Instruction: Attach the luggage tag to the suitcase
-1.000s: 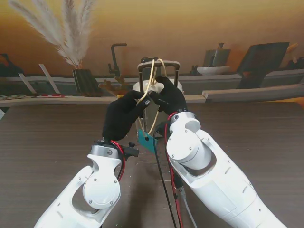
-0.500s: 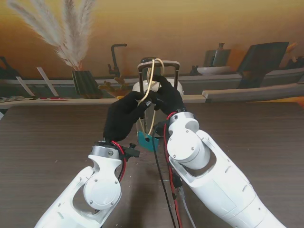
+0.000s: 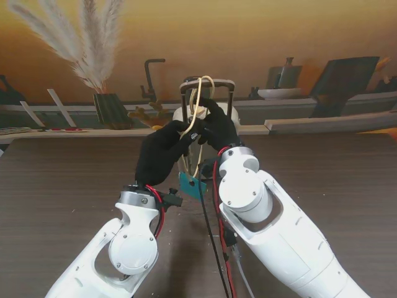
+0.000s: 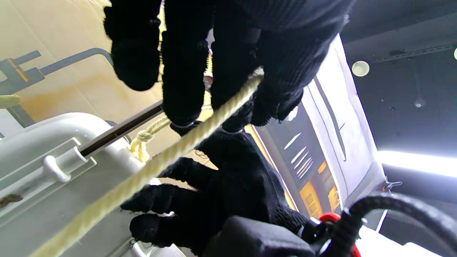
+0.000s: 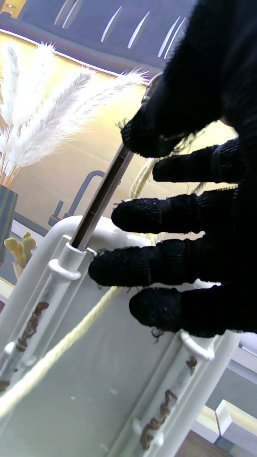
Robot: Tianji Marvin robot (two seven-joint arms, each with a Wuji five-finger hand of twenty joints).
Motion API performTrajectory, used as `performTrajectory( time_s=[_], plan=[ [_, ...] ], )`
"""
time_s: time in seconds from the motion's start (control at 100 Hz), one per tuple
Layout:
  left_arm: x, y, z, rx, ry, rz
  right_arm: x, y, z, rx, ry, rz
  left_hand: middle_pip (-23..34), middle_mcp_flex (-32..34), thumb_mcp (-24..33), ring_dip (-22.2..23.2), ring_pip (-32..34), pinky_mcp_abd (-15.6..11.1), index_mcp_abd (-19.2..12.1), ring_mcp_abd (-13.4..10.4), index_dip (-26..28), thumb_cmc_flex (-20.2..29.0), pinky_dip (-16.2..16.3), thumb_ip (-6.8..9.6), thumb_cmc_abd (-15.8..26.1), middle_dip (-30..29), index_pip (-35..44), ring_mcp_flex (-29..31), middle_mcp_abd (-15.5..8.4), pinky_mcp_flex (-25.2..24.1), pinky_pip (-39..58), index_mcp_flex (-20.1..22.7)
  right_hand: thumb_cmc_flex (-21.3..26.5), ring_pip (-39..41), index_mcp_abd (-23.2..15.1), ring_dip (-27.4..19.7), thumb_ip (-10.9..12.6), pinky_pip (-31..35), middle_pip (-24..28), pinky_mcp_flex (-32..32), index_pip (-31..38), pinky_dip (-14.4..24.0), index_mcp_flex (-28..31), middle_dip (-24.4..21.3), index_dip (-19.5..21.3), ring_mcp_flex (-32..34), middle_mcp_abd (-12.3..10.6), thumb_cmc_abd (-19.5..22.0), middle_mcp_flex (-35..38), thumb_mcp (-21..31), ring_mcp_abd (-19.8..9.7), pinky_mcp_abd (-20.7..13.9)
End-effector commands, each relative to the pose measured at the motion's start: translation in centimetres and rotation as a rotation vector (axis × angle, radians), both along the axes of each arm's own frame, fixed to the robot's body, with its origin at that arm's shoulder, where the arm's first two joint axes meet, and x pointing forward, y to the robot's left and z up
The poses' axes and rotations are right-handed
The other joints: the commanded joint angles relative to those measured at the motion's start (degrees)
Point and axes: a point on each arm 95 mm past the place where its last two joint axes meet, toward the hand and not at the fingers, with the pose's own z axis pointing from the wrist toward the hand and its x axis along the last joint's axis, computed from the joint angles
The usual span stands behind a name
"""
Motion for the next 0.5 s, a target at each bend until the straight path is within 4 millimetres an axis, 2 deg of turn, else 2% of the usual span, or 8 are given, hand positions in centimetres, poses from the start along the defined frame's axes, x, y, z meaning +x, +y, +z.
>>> performTrajectory(
  time_s=[0.0, 0.12, 0.26, 0.29, 0.49],
  plan=[
    [-0.1, -0.1, 0.4, 0.007, -0.004, -0.013, 0.2, 0.2, 0.1, 0.014, 0.006, 0.009, -0.1, -0.4, -1.4, 1.4, -0.2, 1.3, -0.3, 0.0, -1.0, 2.6, 1.0, 0.2, 1.6, 0.0, -0.3, 0.1, 0.3, -0.4, 0.4, -0.5, 1.8, 0.4, -2.6, 0.4, 0.4, -0.2, 0.3, -0.5, 0.8, 0.8, 0.1, 1.1, 1.4, -1.6, -0.2, -0.3, -1.3, -1.9, -1.0, -1.2],
    [-0.1, -0.1, 0.4, 0.009, -0.002, -0.014, 0.1, 0.2, -0.1, 0.068, 0.033, 0.021, -0.1, -0.4, -1.4, 1.4, -0.2, 1.3, -0.2, 0.1, -1.0, 2.6, 1.0, 0.21, 1.6, 0.0, -0.3, 0.0, 0.3, -0.4, 0.4, -0.4, 3.3, 0.2, -3.5, 0.4, -1.1, -0.5, 0.2, -0.8, 2.4, 0.8, 2.8, 1.2, 2.3, -1.9, 0.0, -1.1, -1.6, -2.0, -1.1, -1.2],
    [0.0, -0.2, 0.3, 0.011, -0.001, -0.016, -0.2, -0.1, -0.2, 0.12, 0.047, 0.034, -0.1, -0.4, -1.4, 1.4, -0.2, 1.3, -0.3, 0.0, -1.0, 2.6, 1.0, 0.19, 1.7, 0.0, -0.4, 0.0, 0.3, -0.4, 0.4, -0.5, 3.9, 0.1, -3.6, 0.3, -1.7, -0.6, 0.0, -1.0, 3.7, 0.9, 7.0, 1.2, 3.6, -2.1, 0.0, -2.1, -1.7, -1.9, -1.1, -1.2],
    [0.0, -0.2, 0.3, 0.011, 0.0, -0.016, -0.3, -0.2, -0.1, 0.13, 0.048, 0.036, -0.1, -0.4, -1.4, 1.4, -0.2, 1.3, -0.3, 0.0, -1.0, 2.6, 1.0, 0.19, 1.6, 0.0, -0.3, 0.0, 0.3, -0.4, 0.4, -0.5, 3.6, 0.0, -3.4, 0.3, -2.4, -0.7, 0.0, -0.9, 2.2, 1.0, 7.9, 1.2, 6.5, -2.1, -0.1, -2.5, -1.7, -0.9, -1.2, -1.2],
    [0.2, -0.5, 0.2, 0.012, 0.003, -0.02, -0.7, -0.8, 0.1, 0.183, 0.052, 0.045, -0.1, -0.4, -1.4, 1.4, -0.2, 1.3, -0.3, 0.0, -1.0, 2.6, 1.0, 0.19, 1.6, 0.1, -0.4, 0.0, 0.3, -0.4, 0.4, -0.6, 4.1, -0.2, -3.5, 0.2, -2.5, -0.8, -0.1, -0.9, 2.8, 1.1, 11.2, 1.1, 8.8, -2.1, -0.2, -3.7, -1.7, -0.8, -1.3, -1.2]
  ],
)
